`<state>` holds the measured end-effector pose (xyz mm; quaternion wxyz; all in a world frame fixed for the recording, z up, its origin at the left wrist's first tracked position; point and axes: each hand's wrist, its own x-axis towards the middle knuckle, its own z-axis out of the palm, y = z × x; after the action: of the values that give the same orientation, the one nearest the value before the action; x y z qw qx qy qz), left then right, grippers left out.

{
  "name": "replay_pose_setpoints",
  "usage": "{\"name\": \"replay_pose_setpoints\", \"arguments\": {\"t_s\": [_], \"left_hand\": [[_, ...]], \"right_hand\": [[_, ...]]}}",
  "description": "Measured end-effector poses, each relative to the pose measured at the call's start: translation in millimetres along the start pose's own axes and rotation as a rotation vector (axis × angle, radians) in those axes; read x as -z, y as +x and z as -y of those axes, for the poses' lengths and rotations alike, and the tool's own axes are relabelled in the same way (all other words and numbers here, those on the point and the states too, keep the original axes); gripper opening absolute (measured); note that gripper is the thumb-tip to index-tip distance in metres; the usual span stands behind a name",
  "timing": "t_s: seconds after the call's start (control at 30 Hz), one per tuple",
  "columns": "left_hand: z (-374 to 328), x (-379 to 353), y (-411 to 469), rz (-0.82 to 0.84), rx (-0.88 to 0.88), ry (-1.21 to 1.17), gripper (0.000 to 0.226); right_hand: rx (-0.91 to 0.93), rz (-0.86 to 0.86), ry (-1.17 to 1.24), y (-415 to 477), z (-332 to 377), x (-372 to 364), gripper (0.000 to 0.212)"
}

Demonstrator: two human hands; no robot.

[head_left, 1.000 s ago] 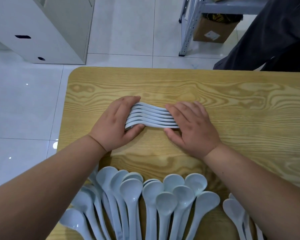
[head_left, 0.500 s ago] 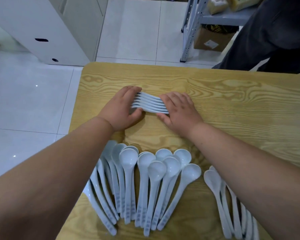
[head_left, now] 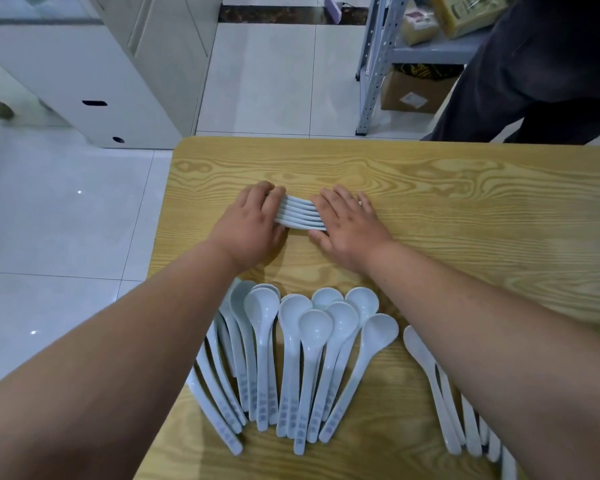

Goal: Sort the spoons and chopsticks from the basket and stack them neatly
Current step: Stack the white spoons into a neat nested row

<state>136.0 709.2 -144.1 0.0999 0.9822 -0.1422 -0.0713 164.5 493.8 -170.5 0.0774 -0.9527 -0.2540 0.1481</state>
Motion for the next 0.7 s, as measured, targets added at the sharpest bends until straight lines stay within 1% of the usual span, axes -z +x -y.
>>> {"name": "replay_pose_setpoints", "arguments": {"t_s": [0.1, 0.23, 0.43, 0.57, 0.63, 0.7], "left_hand": [[1.7, 2.8, -1.6, 0.008, -0.019, -0.007, 0.061], [5.6, 2.4, -2.8, -0.006, -0.04, 0.015, 0.061], [5.1, 1.2, -1.9, 0.028, -0.015, 0.122, 0.073], [4.6, 0.9, -4.6, 0.026, 0.011, 0.206, 0.077], [1.2, 5.7, -7.1, 0.007, 0.019, 0.21, 0.078], [-3.6, 11.8, -13.8, -0.006, -0.006, 0.172, 0.076]], "right_hand": [[0.009, 0.013, 0.015, -1.6, 0.5, 1.9, 0.066], [0.02, -0.011, 0.015, -4.2, 2.9, 1.1, 0.065], [-0.014, 0.046, -0.047, -1.1, 7.6, 3.3, 0.071], [0.01, 0.079, 0.0, -4.0, 5.0, 12.9, 0.078], [0.02, 0.079, -0.001, -7.7, 6.4, 19.0, 0.077], [0.03, 0.041, 0.019, -14.9, 9.4, 26.4, 0.074]]}}
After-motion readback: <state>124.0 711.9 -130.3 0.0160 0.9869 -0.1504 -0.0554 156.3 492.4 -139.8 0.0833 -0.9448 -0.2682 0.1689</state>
